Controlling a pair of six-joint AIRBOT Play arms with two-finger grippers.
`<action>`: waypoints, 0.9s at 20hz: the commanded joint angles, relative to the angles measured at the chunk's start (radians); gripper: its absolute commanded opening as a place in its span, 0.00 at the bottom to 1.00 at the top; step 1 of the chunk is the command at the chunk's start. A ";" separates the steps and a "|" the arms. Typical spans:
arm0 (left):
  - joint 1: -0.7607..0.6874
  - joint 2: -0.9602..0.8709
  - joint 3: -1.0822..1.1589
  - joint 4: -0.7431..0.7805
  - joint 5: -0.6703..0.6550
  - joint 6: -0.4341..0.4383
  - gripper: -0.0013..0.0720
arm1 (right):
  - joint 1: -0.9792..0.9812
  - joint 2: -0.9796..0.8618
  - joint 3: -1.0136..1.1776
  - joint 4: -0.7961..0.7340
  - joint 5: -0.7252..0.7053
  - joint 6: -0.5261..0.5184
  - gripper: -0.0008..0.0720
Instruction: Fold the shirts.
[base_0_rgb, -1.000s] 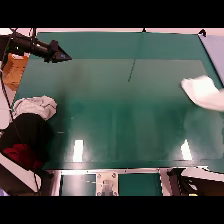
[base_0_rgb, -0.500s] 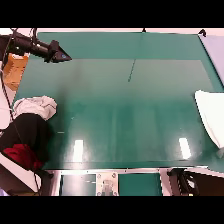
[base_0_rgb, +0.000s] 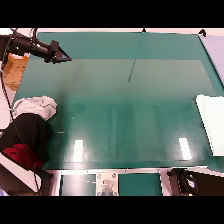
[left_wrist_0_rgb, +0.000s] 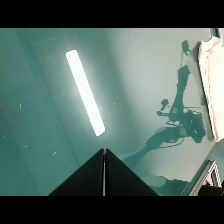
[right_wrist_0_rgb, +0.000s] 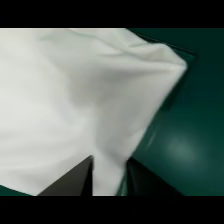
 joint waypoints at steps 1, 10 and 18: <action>0.005 0.001 0.000 0.002 0.005 -0.009 0.05 | 0.011 0.006 0.130 -0.151 0.266 0.217 0.23; 0.027 0.236 -0.185 0.266 -0.004 -0.096 0.05 | 0.716 0.197 0.182 0.133 0.045 0.146 0.03; -0.008 0.742 -0.930 0.301 0.140 -0.068 0.05 | 1.407 0.370 -0.236 0.123 -0.119 0.203 0.03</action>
